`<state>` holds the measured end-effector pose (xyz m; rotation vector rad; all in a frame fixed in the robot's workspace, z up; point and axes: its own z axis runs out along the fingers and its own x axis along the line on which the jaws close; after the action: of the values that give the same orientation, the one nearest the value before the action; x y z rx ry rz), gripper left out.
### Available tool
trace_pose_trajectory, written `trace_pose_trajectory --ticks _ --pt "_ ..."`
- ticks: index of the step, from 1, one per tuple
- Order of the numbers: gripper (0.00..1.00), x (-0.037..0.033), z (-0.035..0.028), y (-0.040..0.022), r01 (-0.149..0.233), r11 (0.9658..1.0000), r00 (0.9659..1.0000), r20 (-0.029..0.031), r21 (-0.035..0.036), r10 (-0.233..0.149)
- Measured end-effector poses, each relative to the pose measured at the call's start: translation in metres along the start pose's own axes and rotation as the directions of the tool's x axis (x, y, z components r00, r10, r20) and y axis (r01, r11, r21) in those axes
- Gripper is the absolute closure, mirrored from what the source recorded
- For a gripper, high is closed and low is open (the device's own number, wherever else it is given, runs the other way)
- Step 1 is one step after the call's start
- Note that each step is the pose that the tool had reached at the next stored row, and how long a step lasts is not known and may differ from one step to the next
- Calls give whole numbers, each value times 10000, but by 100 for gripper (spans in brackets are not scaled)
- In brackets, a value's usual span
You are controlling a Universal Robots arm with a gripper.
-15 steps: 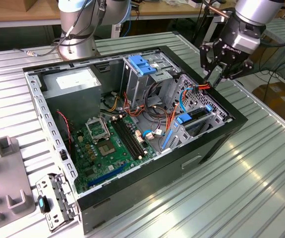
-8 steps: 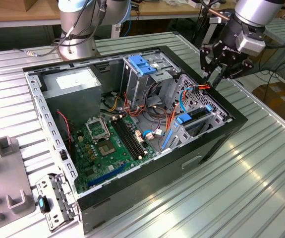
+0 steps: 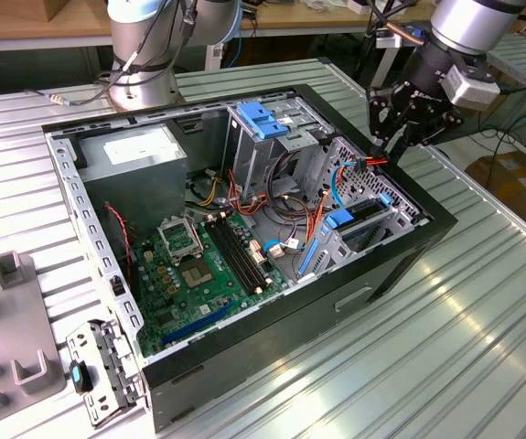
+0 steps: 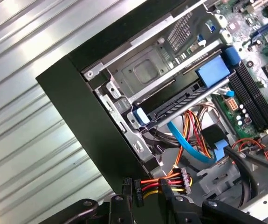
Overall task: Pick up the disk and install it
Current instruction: 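Insert the first disk wire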
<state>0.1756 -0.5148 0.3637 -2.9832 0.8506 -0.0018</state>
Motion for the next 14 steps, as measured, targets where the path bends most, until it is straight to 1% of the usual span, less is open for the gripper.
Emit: trace_pose_trajectory --ticks 1,3,4,5,6,8,9,10,11,14 --pt "64 6 2 -4 172 9999 9999 7 -1 -172" --pt "64 9 2 -6 230 9997 9997 10 -1 -230" --pt "65 10 2 -7 230 9997 9997 10 0 -230" --pt "78 11 -22 -7 231 9997 9997 8 -4 -231" --pt "83 10 -61 -9 231 9997 9997 17 -3 -231" --pt "83 10 -157 -13 231 9997 9997 35 -17 -231" --pt "83 10 -179 -14 229 9997 9997 31 -28 -229" --pt "83 10 -194 -14 226 9997 9997 24 -44 -226" --pt "83 12 -194 -16 225 9997 9997 10 -70 -225" --pt "83 12 -194 -16 209 9997 9998 -3 -91 -209"
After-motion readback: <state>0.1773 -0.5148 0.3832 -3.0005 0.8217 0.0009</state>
